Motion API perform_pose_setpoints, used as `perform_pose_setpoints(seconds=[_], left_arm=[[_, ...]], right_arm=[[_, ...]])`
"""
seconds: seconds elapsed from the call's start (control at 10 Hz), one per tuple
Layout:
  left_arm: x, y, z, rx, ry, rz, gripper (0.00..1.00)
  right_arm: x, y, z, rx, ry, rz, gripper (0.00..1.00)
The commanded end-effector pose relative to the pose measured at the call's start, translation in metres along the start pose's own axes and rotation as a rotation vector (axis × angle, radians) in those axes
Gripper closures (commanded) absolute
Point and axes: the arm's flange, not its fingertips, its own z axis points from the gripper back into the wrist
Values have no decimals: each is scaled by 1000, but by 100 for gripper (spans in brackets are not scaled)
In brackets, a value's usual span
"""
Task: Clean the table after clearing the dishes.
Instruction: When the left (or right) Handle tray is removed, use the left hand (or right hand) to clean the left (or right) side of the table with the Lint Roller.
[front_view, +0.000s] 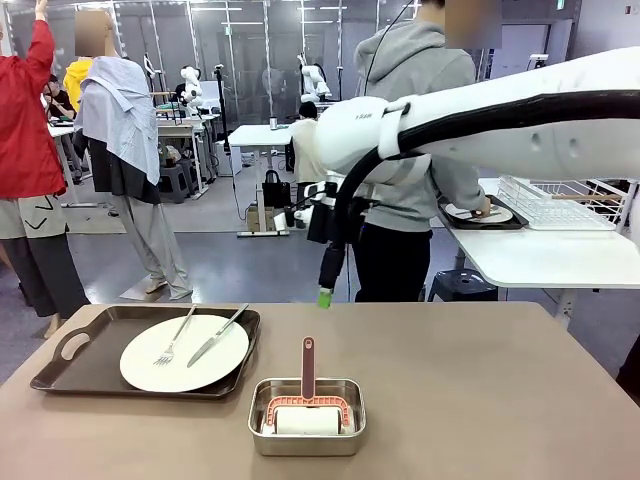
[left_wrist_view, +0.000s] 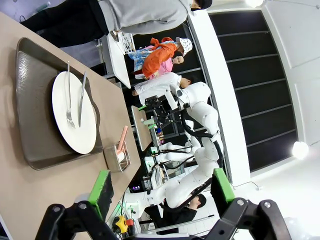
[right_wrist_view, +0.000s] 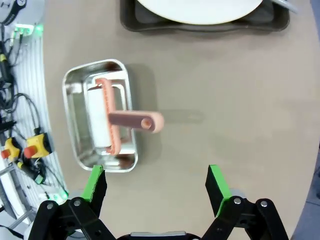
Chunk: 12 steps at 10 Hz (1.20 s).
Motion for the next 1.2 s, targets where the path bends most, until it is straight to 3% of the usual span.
perform_pose_setpoints(seconds=[0.0,0.4,0.8,1.1], left_arm=[[-2,-1,3,13,2,8,0],[-2,-1,3,13,2,8,0],[-2,-1,3,13,2,8,0],[-2,-1,3,13,2,8,0]], right_arm=[[24,-5,-6,-69,1,18,0],[51,-20,-32,8,78,48,0],[53,-25,-61,95,157,26,0],[48,-28,-86,148,137,44,0]])
